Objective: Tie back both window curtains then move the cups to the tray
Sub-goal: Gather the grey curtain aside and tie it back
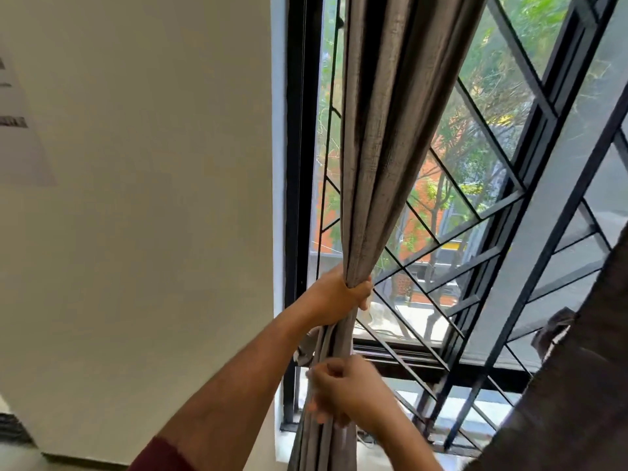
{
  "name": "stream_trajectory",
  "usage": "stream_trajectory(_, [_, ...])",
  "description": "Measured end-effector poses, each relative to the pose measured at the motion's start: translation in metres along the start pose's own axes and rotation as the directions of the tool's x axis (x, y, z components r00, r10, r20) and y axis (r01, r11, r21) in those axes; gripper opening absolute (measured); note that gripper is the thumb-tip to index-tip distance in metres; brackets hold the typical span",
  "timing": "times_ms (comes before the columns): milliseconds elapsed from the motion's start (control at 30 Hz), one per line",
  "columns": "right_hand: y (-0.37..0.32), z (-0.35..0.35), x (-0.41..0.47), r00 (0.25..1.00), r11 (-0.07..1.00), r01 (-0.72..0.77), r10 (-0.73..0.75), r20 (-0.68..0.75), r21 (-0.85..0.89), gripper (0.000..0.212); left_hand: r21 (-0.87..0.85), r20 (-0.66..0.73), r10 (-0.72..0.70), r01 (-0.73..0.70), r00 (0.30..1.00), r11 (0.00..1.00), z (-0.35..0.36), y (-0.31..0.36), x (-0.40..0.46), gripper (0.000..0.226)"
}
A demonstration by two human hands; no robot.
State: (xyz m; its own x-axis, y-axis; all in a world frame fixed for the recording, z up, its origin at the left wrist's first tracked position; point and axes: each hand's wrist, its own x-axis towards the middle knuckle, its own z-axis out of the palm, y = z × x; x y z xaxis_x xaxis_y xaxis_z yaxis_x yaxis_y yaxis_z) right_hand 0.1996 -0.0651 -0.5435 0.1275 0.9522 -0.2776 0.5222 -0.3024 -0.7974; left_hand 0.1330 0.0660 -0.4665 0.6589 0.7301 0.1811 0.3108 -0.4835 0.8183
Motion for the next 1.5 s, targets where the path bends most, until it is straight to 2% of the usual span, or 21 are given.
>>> stream_trajectory(33, [0.002,0.010,0.009,0.998,0.971,-0.055,0.044,0.052,0.234,0.029,-0.005,-0.001,0.002,-0.002,1.000,1.000,0.003,0.001,0.000,0.019])
stream_trajectory(67, [0.002,0.016,0.020,0.994,0.913,-0.101,0.076,0.079,0.395,0.027,-0.005,-0.005,0.006,-0.006,1.000,1.000,0.006,0.001,0.001,0.018])
stream_trajectory(133, [0.002,0.026,0.043,0.988,0.791,-0.154,0.110,0.109,0.593,0.029,0.001,-0.008,0.020,-0.020,1.000,1.000,0.010,0.000,0.003,0.016])
stream_trajectory(267, [-0.006,0.050,0.073,0.985,0.504,-0.067,0.171,-0.023,0.861,0.016,-0.017,-0.003,0.025,-0.025,1.000,1.000,0.013,-0.003,0.008,0.016])
stream_trajectory(333, [-0.011,0.061,0.083,0.970,0.364,-0.017,0.233,-0.074,0.931,0.029,-0.033,0.008,0.020,-0.020,1.000,0.999,0.016,-0.006,0.007,0.014])
stream_trajectory(367, [-0.011,0.064,0.085,0.962,0.329,0.029,0.247,-0.115,0.944,0.037,-0.040,0.017,0.009,-0.008,1.000,0.999,0.018,-0.008,0.005,0.011])
stream_trajectory(433, [-0.011,0.066,0.081,0.941,0.327,0.107,0.272,-0.203,0.939,0.044,-0.047,0.039,-0.014,0.016,0.999,0.999,0.022,-0.012,-0.001,0.014])
stream_trajectory(533, [-0.017,0.078,0.075,0.892,0.372,0.105,0.376,-0.253,0.922,0.024,-0.001,0.081,-0.025,0.025,0.996,1.000,0.020,-0.015,-0.005,0.018])
stream_trajectory(600, [-0.016,0.094,0.075,0.883,0.458,0.105,0.366,-0.294,0.883,0.023,0.073,0.119,-0.036,0.027,0.992,0.997,0.013,-0.014,-0.003,0.020])
stream_trajectory(667, [-0.010,0.105,0.082,0.876,0.527,0.060,0.379,-0.298,0.848,0.038,0.131,0.137,-0.061,0.043,0.989,0.990,0.007,-0.012,-0.001,0.023])
stream_trajectory(733, [0.004,0.110,0.092,0.868,0.581,0.097,0.348,-0.354,0.808,0.050,0.168,0.140,-0.080,0.056,0.987,0.984,0.006,-0.011,-0.001,0.024])
stream_trajectory(767, [0.002,0.107,0.085,0.859,0.599,0.165,0.303,-0.412,0.783,0.049,0.179,0.132,-0.090,0.065,0.987,0.982,0.006,-0.012,-0.001,0.024])
stream_trajectory(800, [0.004,0.105,0.078,0.860,0.620,0.182,0.275,-0.429,0.763,0.038,0.183,0.122,-0.090,0.067,0.988,0.981,0.007,-0.014,-0.001,0.024])
stream_trajectory(833, [0.004,0.101,0.073,0.873,0.645,0.176,0.247,-0.420,0.744,0.029,0.185,0.109,-0.090,0.069,0.990,0.980,0.009,-0.015,-0.001,0.025])
stream_trajectory(967, [0.010,0.084,0.038,0.919,0.745,0.084,0.199,-0.341,0.661,0.042,0.156,0.108,-0.090,0.073,0.990,0.985,0.011,-0.019,-0.004,0.032])
stream_trajectory(1033, [0.011,0.073,0.019,0.953,0.701,0.008,0.210,-0.217,0.713,0.040,0.151,0.111,-0.088,0.071,0.990,0.986,0.008,-0.023,-0.003,0.030])
stream_trajectory(1133, [0.023,0.054,-0.019,0.988,0.504,-0.118,0.144,0.051,0.856,0.043,0.147,0.112,-0.088,0.071,0.990,0.987,0.005,-0.027,-0.004,0.028])
stream_trajectory(1200, [0.031,0.040,-0.038,0.983,0.405,-0.180,0.118,0.144,0.896,0.051,0.144,0.115,-0.085,0.068,0.990,0.987,0.005,-0.027,-0.006,0.029])
stream_trajectory(1267, [0.040,0.025,-0.049,0.978,0.393,-0.185,0.160,0.131,0.901,0.054,0.134,0.120,-0.065,0.048,0.991,0.990,0.005,-0.024,-0.008,0.025])
stream_trajectory(1367, [0.050,0.007,-0.059,0.975,0.337,-0.108,0.222,0.032,0.935,0.054,0.099,0.133,-0.043,0.030,0.990,0.995,0.008,-0.023,-0.012,0.018])
stream_trajectory(1500, [0.062,-0.011,-0.063,0.956,0.333,0.078,0.243,-0.166,0.940,0.096,0.090,0.126,-0.035,0.023,0.991,0.996,0.011,-0.025,-0.013,0.018])
